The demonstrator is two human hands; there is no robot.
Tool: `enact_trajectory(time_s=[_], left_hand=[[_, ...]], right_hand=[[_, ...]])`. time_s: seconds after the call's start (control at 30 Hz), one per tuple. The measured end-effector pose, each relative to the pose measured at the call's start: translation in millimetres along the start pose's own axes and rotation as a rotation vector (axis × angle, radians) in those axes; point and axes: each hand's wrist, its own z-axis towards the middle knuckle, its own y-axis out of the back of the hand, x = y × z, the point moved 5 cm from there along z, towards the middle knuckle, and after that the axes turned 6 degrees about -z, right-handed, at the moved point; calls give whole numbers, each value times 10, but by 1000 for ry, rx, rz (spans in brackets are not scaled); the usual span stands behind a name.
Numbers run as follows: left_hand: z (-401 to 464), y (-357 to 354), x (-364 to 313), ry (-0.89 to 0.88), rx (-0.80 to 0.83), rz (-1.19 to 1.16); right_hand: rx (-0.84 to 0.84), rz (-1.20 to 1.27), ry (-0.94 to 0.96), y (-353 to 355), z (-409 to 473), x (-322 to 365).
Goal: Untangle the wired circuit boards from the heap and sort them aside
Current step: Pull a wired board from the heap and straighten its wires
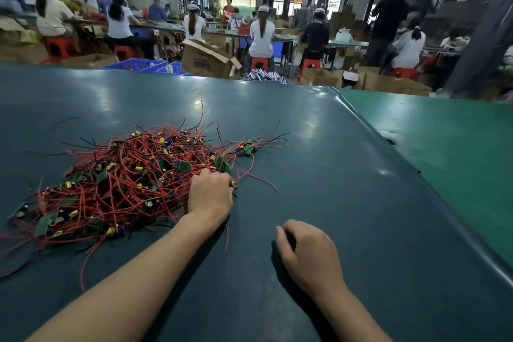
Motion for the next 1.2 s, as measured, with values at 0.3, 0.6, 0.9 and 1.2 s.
enact_trajectory(time_s=[0.3,0.6,0.9,1.2], left_hand=[[-771,307,-606,-577,-349,-606],[-681,223,-523,-523,-275,-641],[-502,122,-434,-249,-126,-878],[-445,-9,-355,-37,75,-1032]], right_hand=[[-74,597,-126,51,42,-168],[153,975,-205,-5,440,-139],[131,1217,-310,-194,557,-181],[-8,1073,-258,-138,550,-147]])
